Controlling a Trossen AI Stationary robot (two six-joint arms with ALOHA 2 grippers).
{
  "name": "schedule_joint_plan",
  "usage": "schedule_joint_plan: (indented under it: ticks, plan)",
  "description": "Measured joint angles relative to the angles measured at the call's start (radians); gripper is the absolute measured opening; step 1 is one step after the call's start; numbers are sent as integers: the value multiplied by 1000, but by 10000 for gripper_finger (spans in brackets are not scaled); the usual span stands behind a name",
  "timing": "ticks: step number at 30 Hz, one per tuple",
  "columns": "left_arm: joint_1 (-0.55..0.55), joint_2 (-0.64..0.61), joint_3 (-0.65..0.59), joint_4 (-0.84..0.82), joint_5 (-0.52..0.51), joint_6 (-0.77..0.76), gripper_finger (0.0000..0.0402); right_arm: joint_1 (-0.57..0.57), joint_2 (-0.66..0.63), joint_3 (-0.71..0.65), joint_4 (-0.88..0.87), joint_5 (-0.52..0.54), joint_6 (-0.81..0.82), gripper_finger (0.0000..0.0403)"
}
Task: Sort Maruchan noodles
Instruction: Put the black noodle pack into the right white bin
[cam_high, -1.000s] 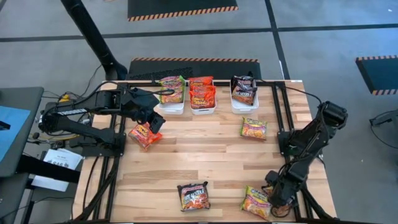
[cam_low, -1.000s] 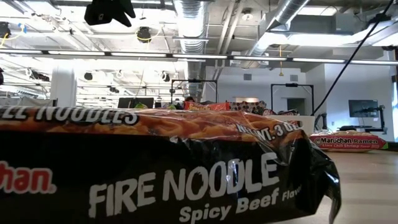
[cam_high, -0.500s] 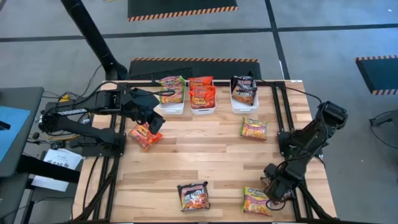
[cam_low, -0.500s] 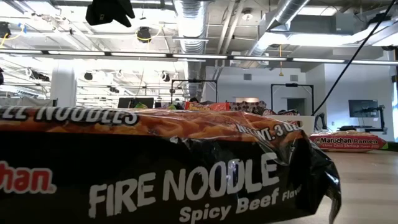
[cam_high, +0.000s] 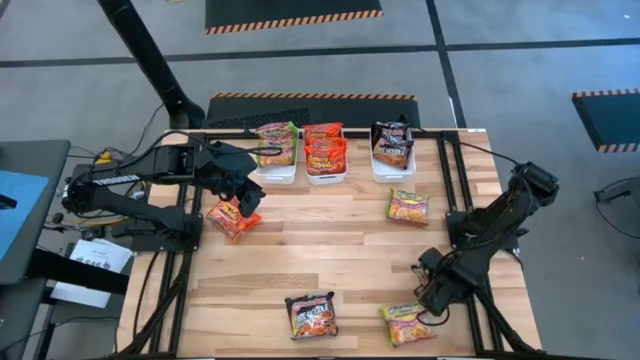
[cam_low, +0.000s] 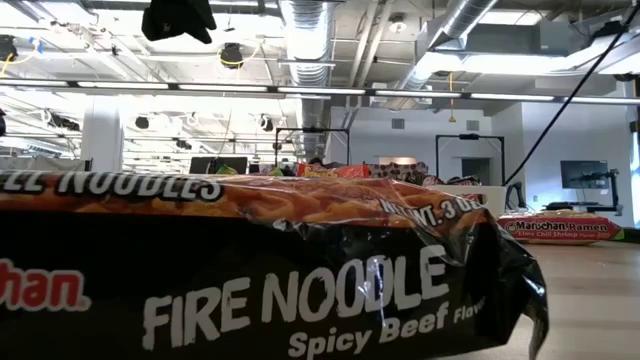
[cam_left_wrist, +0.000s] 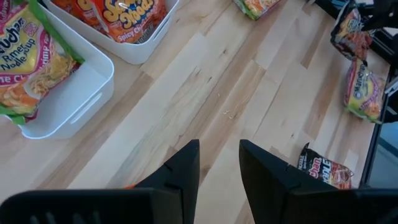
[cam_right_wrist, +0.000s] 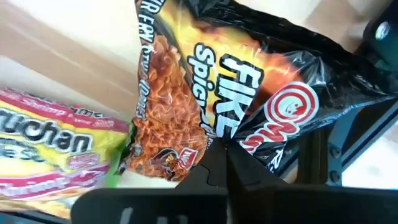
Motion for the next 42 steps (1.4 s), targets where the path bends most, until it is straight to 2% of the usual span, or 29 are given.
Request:
schedule_joint_plan:
  ticks: [7, 14, 20, 26, 32, 42]
  plan:
    - [0, 0, 0, 0, 0, 91, 98, -55, -2, 92, -87, 97, -4, 3]
    - [0, 0, 0, -1, 6, 215, 98, -140, -2, 190, -253, 196, -7, 3]
    - [6, 0, 0, -1, 7, 288, 98, -264, -3, 276, -378, 304, -119, 3]
    - [42, 0, 0, 1, -21, 301, 98, -438, -4, 340, -409, 439, -348, 3]
    - [92, 0, 0, 8, -39, 279, 98, -636, -4, 388, -409, 553, -661, 3]
    - [162, 0, 0, 8, -53, 188, 98, -1007, -4, 460, -301, 699, -1335, 3]
